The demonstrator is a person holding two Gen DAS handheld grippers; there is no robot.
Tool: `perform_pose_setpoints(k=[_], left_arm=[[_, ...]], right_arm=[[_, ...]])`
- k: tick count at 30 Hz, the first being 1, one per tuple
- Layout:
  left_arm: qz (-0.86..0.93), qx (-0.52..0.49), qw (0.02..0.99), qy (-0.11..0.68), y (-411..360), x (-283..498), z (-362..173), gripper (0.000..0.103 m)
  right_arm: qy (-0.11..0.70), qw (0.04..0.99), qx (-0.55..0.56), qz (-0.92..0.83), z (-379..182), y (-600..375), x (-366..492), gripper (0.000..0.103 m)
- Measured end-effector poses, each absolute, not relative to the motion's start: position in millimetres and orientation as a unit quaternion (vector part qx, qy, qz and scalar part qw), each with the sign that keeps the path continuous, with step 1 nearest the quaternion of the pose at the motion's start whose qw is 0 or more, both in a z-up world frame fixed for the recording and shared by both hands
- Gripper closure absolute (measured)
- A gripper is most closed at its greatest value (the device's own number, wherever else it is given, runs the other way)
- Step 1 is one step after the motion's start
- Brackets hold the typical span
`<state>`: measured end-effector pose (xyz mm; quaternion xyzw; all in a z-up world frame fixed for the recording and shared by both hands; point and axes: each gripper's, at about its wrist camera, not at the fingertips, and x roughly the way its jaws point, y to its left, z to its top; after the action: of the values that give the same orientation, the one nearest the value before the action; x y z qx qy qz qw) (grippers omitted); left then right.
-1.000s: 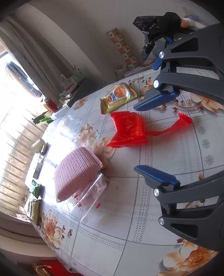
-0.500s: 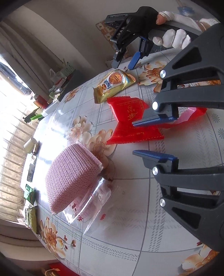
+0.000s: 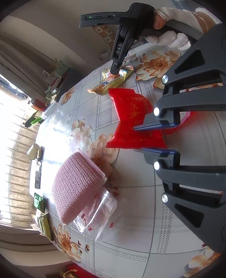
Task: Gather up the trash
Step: 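Grasp the red packet with the left gripper while the right gripper grasps the Enaak snack bag, then lift the red packet and Enaak bag and carry both over the wastebasket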
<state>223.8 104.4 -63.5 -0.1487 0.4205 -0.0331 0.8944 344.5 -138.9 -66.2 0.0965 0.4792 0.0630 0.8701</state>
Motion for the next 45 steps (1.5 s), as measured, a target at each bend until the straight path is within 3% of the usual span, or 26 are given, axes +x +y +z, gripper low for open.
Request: perform_pose_setpoints(k=[7,23,31,45], left_arm=[[-0.054,-0.133,0.898,0.415,98,209,-56,0.097],[-0.107,-0.099,0.881,0.45,84,129,-57,0.094],[-0.094,-0.09,0.883,0.451,81,126,-64,0.092],[-0.113,-0.116,0.891,0.423,81,115,-38,0.098]], right_arm=[[0.484,0.867,0.093,0.07,-65,-158,307,0.094],[0.493,0.855,0.143,0.072,-67,-217,171,0.094],[0.487,0.854,0.169,0.074,-71,-222,160,0.091],[0.473,0.829,0.278,0.112,-68,-245,144,0.096]])
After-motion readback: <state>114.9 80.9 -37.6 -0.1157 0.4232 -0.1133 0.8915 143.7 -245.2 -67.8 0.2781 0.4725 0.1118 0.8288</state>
